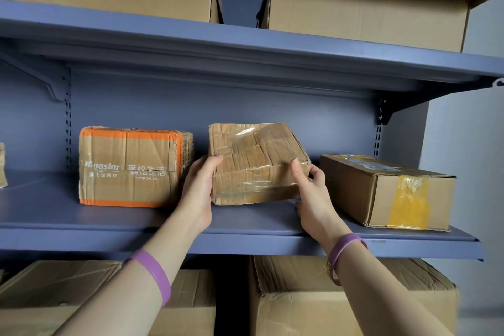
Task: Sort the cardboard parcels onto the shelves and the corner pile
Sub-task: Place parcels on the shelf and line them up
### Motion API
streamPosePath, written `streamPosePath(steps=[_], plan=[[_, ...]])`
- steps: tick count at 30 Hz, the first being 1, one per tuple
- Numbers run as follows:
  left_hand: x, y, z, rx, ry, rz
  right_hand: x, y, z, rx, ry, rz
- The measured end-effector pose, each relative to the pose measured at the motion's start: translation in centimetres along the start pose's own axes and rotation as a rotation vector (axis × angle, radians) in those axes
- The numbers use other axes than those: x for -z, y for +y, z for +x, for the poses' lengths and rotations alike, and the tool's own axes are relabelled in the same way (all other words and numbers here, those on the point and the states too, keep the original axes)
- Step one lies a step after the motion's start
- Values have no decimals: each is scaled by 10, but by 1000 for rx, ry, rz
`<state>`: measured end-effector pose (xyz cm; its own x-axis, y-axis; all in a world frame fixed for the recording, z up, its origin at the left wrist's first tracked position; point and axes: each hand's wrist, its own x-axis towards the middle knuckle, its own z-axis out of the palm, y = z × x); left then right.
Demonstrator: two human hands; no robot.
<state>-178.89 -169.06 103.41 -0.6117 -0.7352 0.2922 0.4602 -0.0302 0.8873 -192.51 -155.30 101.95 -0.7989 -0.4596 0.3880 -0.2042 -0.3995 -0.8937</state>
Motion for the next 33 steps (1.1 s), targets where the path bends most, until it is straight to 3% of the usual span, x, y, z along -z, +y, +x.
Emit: streamPosePath(steps=[11, 17, 28, 33], plan=[[3, -8, 9, -75, -39, 212, 2, -3, -4, 113, -6, -36], [6, -15, 18, -75, -58, 249, 5, 2, 1, 84, 30, -47], [0, -5, 6, -36, 67, 29, 3, 7, 1, 155, 4, -201], [3, -14, 12, -79, 44, 20, -3, 3, -4, 149, 25, -243]])
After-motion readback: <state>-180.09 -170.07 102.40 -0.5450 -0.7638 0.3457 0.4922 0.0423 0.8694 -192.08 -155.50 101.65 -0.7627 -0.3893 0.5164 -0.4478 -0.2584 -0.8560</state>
